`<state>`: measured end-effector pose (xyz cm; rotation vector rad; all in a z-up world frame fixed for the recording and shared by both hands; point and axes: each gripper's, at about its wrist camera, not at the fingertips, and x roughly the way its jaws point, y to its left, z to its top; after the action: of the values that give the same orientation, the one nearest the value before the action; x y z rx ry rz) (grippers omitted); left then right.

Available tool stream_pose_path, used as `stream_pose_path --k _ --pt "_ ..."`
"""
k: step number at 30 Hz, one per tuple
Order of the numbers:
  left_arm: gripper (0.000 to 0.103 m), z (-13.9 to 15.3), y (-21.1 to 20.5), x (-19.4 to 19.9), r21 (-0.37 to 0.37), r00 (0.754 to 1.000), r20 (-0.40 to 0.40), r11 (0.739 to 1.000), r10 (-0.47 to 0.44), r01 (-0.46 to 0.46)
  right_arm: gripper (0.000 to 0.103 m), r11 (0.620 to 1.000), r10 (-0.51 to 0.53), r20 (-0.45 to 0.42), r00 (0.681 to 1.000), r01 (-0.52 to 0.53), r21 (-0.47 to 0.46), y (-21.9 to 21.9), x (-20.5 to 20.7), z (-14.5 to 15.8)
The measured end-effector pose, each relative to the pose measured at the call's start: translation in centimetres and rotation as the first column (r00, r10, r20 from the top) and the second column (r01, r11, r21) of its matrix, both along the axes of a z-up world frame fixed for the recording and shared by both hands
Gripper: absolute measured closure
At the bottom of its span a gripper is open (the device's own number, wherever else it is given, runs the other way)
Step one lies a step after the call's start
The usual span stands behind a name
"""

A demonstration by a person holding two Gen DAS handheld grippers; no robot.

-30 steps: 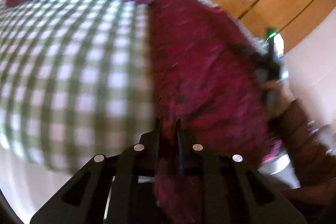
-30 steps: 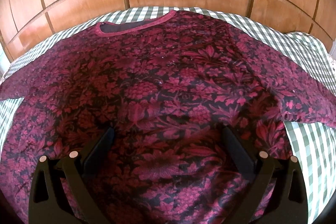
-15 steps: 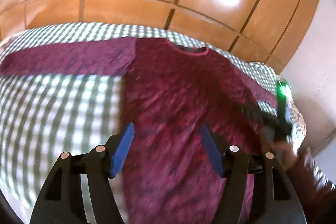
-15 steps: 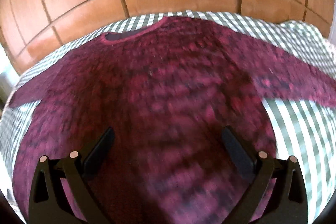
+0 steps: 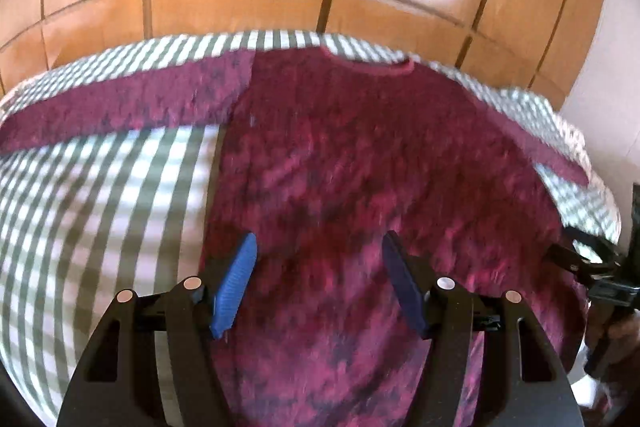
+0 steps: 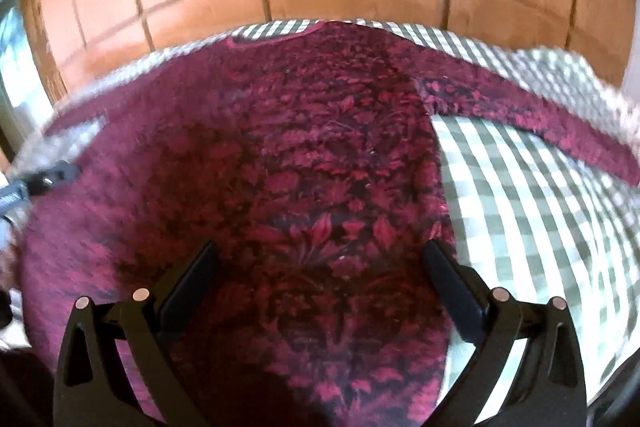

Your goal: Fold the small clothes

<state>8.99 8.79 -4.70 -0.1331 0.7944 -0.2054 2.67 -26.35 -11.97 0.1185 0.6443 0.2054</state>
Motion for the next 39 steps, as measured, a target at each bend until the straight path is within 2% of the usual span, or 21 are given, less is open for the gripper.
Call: stream_pose_path --k 1,3,5,6,8,10,12,14,18,20,22,24,25,30,34,37,39 --pt "0.033 0.3 0.0 0.7 0.0 1.0 0.01 1.0 0.009 -0.009 0.002 0.998 -0.034 0.004 0.999 0.033 0.047 -1.2 0.0 0.6" --pt "0.033 0.6 -0.3 2.0 -0.006 0.999 0.02 1.0 0.026 -0.026 0.002 0.979 -0.123 0.008 0.992 0.12 0.165 -4.8 0.4 1.7" --pt "0.033 0.7 -0.7 3.6 -0.002 0.999 0.025 0.999 0.037 -0.037 0.006 0.927 -0.246 -0.028 0.969 0.244 0.287 -9.5 1.3 2.0" --pt "0.033 0.5 -0.8 4.2 0.011 0.999 0.025 0.999 0.043 -0.043 0.01 0.89 -0.311 -0.054 0.949 0.311 0.332 -12.0 1.9 1.8" --pt "0.033 -0.4 -1.1 5.3 0.04 0.999 0.01 0.998 0.047 -0.047 0.026 0.81 -0.419 -0.115 0.901 0.428 0.4 -16.6 3.2 1.1" --pt "0.033 -1.7 -1.0 6.2 0.038 0.998 -0.044 0.998 0.05 -0.049 0.034 0.722 -0.483 -0.185 0.856 0.509 0.469 -20.7 4.5 0.3" --pt "0.03 -2.5 -0.6 6.5 0.025 0.996 -0.066 0.998 0.062 -0.06 0.04 0.633 -0.548 -0.235 0.803 0.581 0.511 -24.0 5.6 -0.2" --pt "0.027 -2.8 -0.2 6.6 -0.005 0.996 -0.074 0.999 0.054 -0.054 0.04 0.587 -0.568 -0.258 0.782 0.604 0.539 -26.1 6.5 -0.2" --pt "0.027 -3.1 0.1 6.4 -0.027 0.996 -0.068 0.998 0.051 -0.053 0.044 0.537 -0.595 -0.314 0.74 0.657 0.53 -28.6 9.7 -0.7" --pt "0.025 -3.1 0.0 6.3 -0.034 0.997 -0.065 0.998 0.045 -0.047 0.059 0.527 -0.614 -0.328 0.718 0.683 0.507 -29.7 10.8 -1.2" --pt "0.022 -3.2 -0.2 6.4 -0.024 0.997 -0.07 0.999 0.039 -0.04 0.074 0.538 -0.643 -0.333 0.689 0.717 0.444 -30.5 11.9 -1.1" --pt "0.019 -3.2 -0.5 6.5 -0.007 0.997 -0.071 0.999 0.034 -0.034 0.083 0.576 -0.654 -0.31 0.69 0.72 0.386 -30.2 12.6 -0.4" --pt "0.019 -3.2 -0.6 6.5 -0.003 0.997 -0.071 1.0 0.031 -0.031 0.086 0.607 -0.656 -0.281 0.7 0.711 0.355 -29.7 12.8 0.2" --pt "0.018 -3.3 -0.6 6.6 -0.013 0.997 -0.07 0.999 0.029 -0.03 0.089 0.748 -0.585 -0.107 0.804 0.586 0.311 -24.6 13.8 4.8" --pt "0.018 -3.3 -0.5 6.5 -0.022 0.997 -0.068 0.999 0.028 -0.03 0.089 0.866 -0.416 0.004 0.91 0.394 0.309 -17.2 15.0 8.3" --pt "0.018 -3.2 -0.4 6.5 -0.031 0.997 -0.065 0.999 0.029 -0.031 0.09 0.934 -0.265 0.047 0.963 0.244 0.26 -10.0 16.3 9.4" --pt "0.018 -3.2 -0.2 6.3 -0.047 0.998 -0.063 0.998 0.03 -0.033 0.09 0.961 -0.178 0.054 0.982 0.162 0.224 -5.5 17.3 9.2"
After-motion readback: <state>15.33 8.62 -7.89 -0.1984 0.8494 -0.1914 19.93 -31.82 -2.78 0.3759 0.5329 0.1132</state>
